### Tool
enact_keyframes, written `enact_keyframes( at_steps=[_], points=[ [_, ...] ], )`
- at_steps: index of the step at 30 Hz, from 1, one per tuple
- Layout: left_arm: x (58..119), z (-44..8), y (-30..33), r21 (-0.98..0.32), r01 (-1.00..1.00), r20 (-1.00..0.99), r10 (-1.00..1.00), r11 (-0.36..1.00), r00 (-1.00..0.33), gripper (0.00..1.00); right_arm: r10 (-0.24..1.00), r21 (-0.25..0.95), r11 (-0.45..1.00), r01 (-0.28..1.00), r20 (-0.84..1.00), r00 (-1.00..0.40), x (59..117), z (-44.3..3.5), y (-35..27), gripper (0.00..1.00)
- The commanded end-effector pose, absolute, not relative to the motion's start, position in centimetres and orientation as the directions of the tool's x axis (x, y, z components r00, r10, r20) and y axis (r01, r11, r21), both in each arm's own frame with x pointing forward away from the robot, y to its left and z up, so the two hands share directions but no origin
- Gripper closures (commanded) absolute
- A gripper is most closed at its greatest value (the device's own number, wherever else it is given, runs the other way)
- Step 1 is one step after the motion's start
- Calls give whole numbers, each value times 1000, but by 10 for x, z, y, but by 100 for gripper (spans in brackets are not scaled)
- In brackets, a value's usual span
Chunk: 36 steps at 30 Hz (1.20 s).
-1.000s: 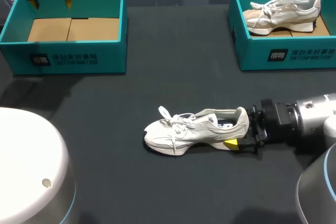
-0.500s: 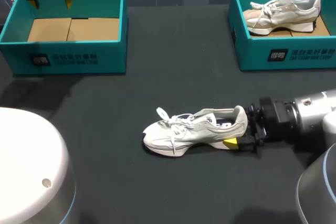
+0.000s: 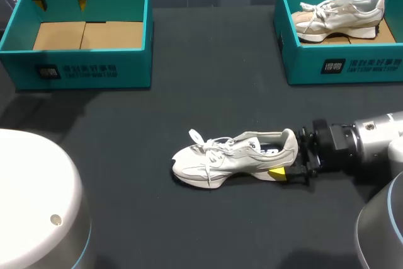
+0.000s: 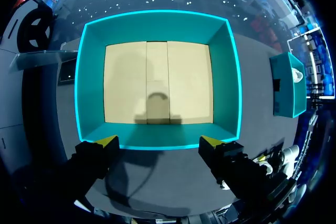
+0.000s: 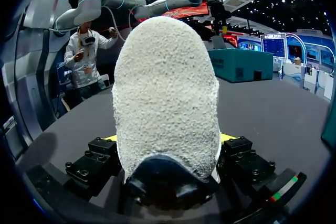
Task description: Take the shoe out of the shoebox, open the shoe tongue, remove and reinsert the insole, then place the shoe into the shoebox
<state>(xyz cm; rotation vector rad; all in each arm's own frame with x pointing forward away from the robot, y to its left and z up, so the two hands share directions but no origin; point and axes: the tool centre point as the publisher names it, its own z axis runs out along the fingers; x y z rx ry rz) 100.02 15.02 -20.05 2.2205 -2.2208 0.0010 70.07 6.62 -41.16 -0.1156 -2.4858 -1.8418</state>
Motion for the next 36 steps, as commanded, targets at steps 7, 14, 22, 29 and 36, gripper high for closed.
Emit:
enact_keyframes(
  at_steps=[7, 14, 22, 29, 36],
  points=[
    [946, -190, 111, -4, -997, 24, -996, -81, 81, 0, 33, 953, 292, 86, 80, -996, 699, -411, 67, 100],
    [899, -181, 65, -44, -998, 27, -998, -50, 49, 0, 33, 953, 292, 86, 80, -996, 699, -411, 67, 100],
    [861, -183, 15, -83, -996, -16, -999, -35, 36, 0, 33, 953, 292, 86, 80, -996, 699, -411, 67, 100],
    [833, -181, -30, -43, -999, -4, -1000, 15, -15, 0, 33, 953, 292, 86, 80, -996, 699, -411, 67, 100],
    [833, -181, -30, -43, -999, -4, -1000, 15, -15, 0, 33, 953, 292, 86, 80, -996, 699, -411, 67, 100]
  ],
)
